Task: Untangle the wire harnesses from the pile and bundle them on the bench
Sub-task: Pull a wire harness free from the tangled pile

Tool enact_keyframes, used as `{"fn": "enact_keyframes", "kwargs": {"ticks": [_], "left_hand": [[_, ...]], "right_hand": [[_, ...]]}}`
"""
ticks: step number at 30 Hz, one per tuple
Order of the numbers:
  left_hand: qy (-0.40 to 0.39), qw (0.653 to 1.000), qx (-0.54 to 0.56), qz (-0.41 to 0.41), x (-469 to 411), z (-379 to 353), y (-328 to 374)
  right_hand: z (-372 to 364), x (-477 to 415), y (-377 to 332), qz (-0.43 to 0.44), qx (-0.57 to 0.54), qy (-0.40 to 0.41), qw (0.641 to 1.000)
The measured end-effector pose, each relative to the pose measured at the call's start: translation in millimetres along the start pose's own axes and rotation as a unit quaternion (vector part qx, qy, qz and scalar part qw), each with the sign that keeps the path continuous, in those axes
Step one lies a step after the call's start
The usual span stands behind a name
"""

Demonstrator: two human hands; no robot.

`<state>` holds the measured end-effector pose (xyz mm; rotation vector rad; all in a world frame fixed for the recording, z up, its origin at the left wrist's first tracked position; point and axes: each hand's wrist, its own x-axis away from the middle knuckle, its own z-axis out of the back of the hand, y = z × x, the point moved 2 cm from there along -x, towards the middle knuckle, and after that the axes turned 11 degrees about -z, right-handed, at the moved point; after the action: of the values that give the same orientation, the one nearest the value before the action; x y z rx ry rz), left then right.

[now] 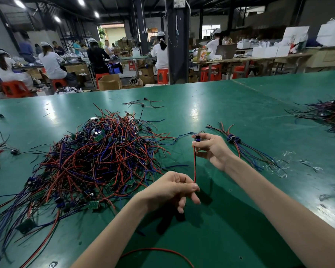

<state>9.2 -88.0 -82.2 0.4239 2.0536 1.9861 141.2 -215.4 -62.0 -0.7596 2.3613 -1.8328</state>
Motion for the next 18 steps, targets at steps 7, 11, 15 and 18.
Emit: {"fn": "enact_keyframes", "kwargs": {"ticks": [7,11,15,18], "left_hand": [[0.017,0.999,0.029,0.022,-3.3,0.6,-1.1],[0.013,0.999,0.031,0.026,-4.0,0.1,0.0],[0.013,0.999,0.029,0.032,-4.3,0.2,0.6],[0.011,0.999,0.026,0.032,-4.7,-0.3,1.0]], "right_hand": [[17.9,-16.3,-67.4,0.023,-0.034,0.021,0.999],[51.7,-37.2,-101.8,-0.022,0.023,0.053,0.998],[81.9,-52.2,-89.1,-0.135,0.169,0.131,0.967],[97.1,-54.4,-80.9,-0.127,0.217,0.208,0.945]]}}
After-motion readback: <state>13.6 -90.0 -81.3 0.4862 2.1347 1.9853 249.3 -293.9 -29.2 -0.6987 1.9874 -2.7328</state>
